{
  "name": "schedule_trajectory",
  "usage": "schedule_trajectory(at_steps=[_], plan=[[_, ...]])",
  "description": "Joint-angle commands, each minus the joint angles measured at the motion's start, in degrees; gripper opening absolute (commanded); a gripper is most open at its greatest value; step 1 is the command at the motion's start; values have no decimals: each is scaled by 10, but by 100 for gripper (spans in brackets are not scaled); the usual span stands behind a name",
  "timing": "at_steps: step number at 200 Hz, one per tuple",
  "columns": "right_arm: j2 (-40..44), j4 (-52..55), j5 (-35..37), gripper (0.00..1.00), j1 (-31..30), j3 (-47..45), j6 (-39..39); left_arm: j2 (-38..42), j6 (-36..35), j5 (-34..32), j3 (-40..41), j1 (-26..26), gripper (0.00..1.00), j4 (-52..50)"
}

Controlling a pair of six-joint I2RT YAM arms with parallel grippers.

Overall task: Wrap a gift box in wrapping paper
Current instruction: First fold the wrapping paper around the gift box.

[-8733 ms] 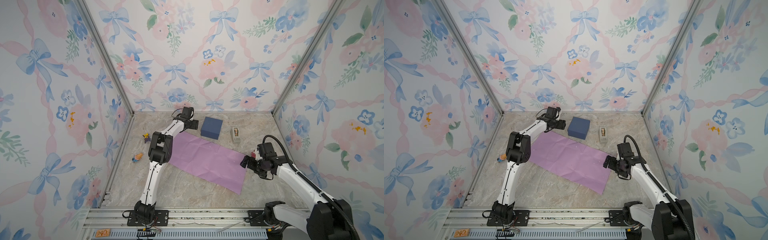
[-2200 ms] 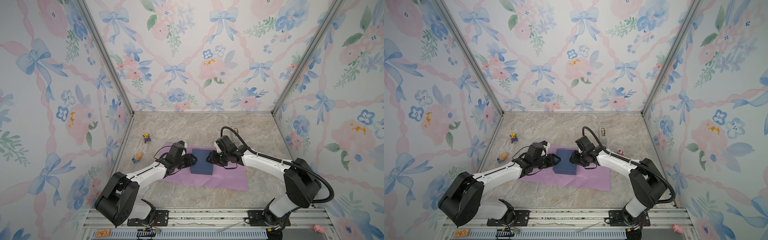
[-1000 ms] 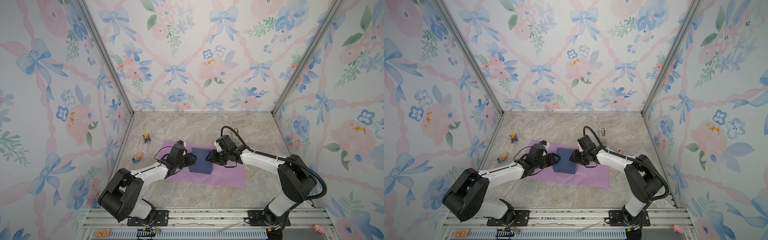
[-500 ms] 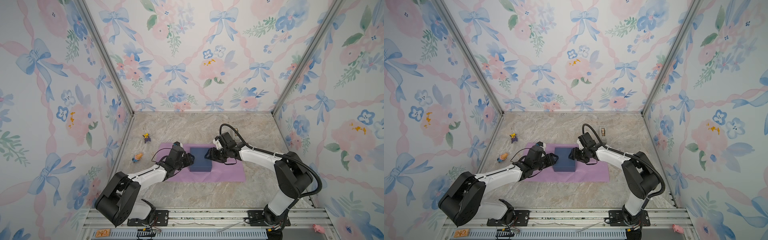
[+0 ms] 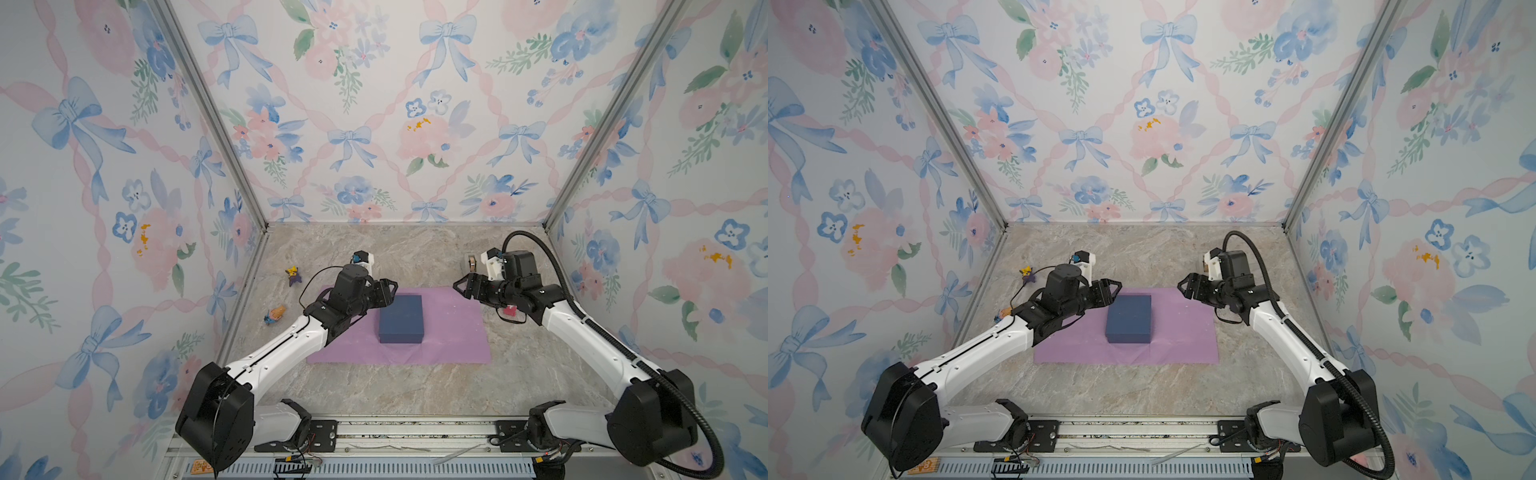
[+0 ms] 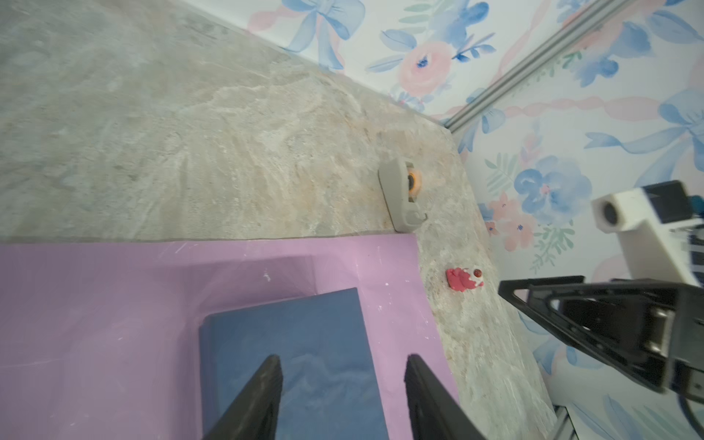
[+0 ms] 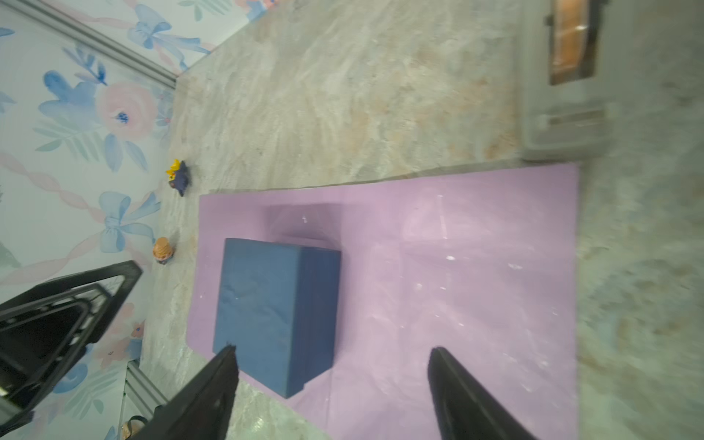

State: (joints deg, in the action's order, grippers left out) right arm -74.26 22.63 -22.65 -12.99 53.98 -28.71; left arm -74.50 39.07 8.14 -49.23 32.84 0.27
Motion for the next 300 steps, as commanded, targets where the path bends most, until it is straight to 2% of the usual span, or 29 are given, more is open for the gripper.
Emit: schedule_trajectory(at_steps=[1,25,48,88,142,161,193,219,238,254,267,300], plan=[[-16,72,-64,80,75,-46,66,-43,-62,79,-13,14,50,2],[-39,95,-92,80,146,-69,101,-82,-69,102,-15,29,50,13],[-62,101,-97,80,173,-83,119,-109,-64,100,9,32,49,30],[-125,80,-114,80,171,-95,127,-126,-42,84,55,32,47,63],[-165,80,-120,80,132,-104,113,-130,-38,68,64,32,47,63],[-176,33,-162,80,129,-111,98,-131,-37,63,64,32,46,64],[-180,-103,-250,80,117,-116,44,-133,-37,61,64,32,46,66],[-188,-186,-288,80,108,-107,14,-133,-37,62,65,32,46,70],[-200,-210,-290,80,108,-97,2,-136,-37,61,65,32,46,74],[-216,-198,-281,80,109,-79,6,-136,-37,60,64,32,46,75],[-223,-146,-258,77,108,-60,25,-135,-37,57,64,32,46,75],[-180,-27,-201,64,107,-55,88,-127,-40,46,64,32,45,72]])
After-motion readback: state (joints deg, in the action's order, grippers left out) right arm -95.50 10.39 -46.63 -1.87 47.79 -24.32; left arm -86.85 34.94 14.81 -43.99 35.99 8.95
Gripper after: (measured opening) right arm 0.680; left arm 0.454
